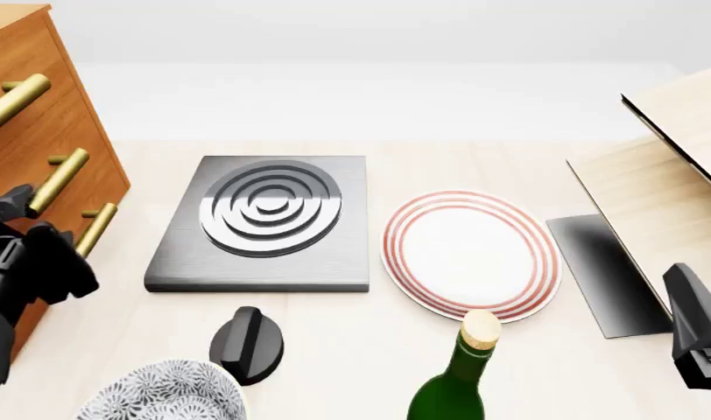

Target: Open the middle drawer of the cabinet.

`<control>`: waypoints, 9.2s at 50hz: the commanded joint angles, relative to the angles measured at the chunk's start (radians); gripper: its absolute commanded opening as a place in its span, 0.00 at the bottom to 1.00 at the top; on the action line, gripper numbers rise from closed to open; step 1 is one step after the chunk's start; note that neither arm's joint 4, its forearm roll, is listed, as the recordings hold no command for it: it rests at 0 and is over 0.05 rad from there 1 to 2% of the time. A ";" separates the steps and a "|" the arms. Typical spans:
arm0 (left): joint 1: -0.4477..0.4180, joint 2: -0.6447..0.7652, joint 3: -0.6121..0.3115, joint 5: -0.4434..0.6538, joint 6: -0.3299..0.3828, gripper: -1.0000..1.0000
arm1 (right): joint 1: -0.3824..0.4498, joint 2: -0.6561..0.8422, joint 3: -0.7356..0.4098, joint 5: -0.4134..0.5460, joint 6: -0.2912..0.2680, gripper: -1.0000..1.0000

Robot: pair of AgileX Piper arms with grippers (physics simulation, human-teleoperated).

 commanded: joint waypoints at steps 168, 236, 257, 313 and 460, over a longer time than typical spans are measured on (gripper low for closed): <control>-0.693 -0.696 0.074 0.361 -0.373 1.00 | 0.000 0.000 0.000 0.000 0.000 1.00; -0.544 -0.551 -0.965 1.759 -1.300 1.00 | 0.000 0.000 0.000 0.000 0.000 1.00; -0.428 -0.407 -1.165 1.931 -1.314 1.00 | 0.000 0.000 0.000 0.000 0.000 1.00; -0.334 -0.108 -1.462 1.983 -1.351 1.00 | 0.000 0.000 0.000 0.000 0.000 1.00; -0.393 0.291 -1.334 1.778 -1.415 1.00 | 0.000 0.000 0.000 0.000 0.000 1.00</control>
